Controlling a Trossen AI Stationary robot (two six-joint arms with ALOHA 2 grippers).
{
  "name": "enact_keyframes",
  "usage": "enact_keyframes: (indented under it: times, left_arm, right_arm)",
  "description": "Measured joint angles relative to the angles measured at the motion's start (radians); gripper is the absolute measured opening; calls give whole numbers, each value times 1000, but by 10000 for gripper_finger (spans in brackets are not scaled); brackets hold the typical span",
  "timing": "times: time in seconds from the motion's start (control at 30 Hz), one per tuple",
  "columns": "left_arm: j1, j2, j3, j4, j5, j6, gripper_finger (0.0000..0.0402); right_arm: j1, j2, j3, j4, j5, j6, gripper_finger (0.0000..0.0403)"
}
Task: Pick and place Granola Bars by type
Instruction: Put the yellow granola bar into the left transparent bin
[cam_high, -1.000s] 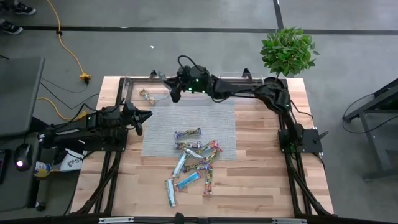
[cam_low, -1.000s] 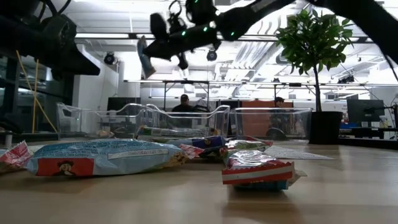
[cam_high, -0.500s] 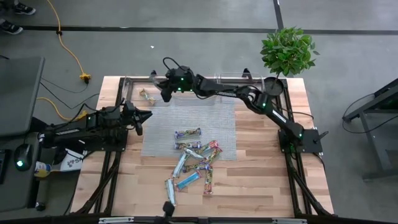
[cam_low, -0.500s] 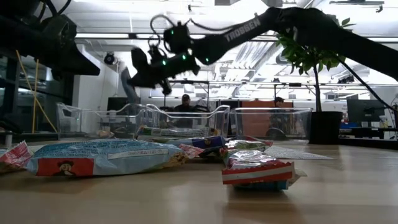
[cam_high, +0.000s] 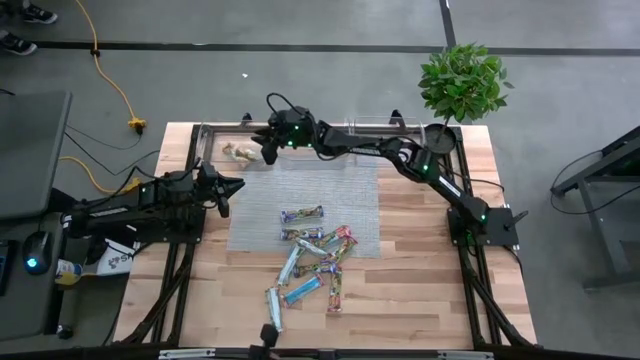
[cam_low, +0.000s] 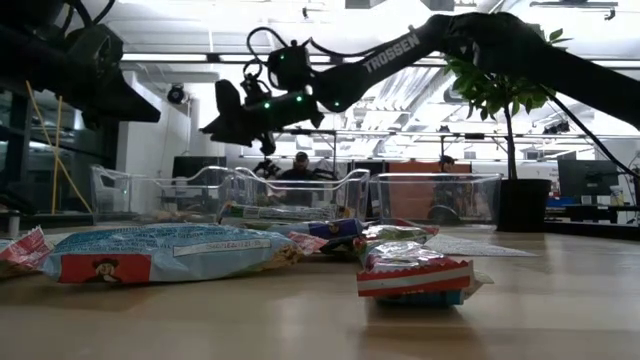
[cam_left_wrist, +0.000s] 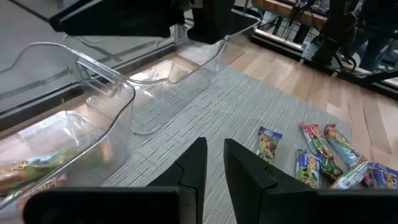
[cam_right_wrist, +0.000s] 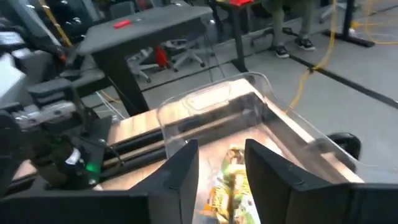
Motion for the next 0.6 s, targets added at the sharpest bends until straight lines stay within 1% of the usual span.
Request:
enact_keyframes:
  times: [0.13,0.23,0.33,0.43,0.53,0.6]
  left_arm:
    - [0,0,0,0,1,0,54]
    - [0,0,0,0,5,0,54]
    - [0,0,0,0,5,0,54]
    - [0,0,0,0,5,0,54]
    - [0,0,0,0,5,0,54]
    - [0,0,0,0,6,0,54]
  right_arm:
    - [5,-23,0,18,-64,-32,130]
    - [17,-88,-1,-87,-91,-109,134]
    - [36,-186,1,-298,-116,-220,134]
    - [66,-283,2,-546,-113,-308,134]
    - [111,-366,2,-816,-56,-367,134]
    - [149,-406,2,-984,4,-400,135]
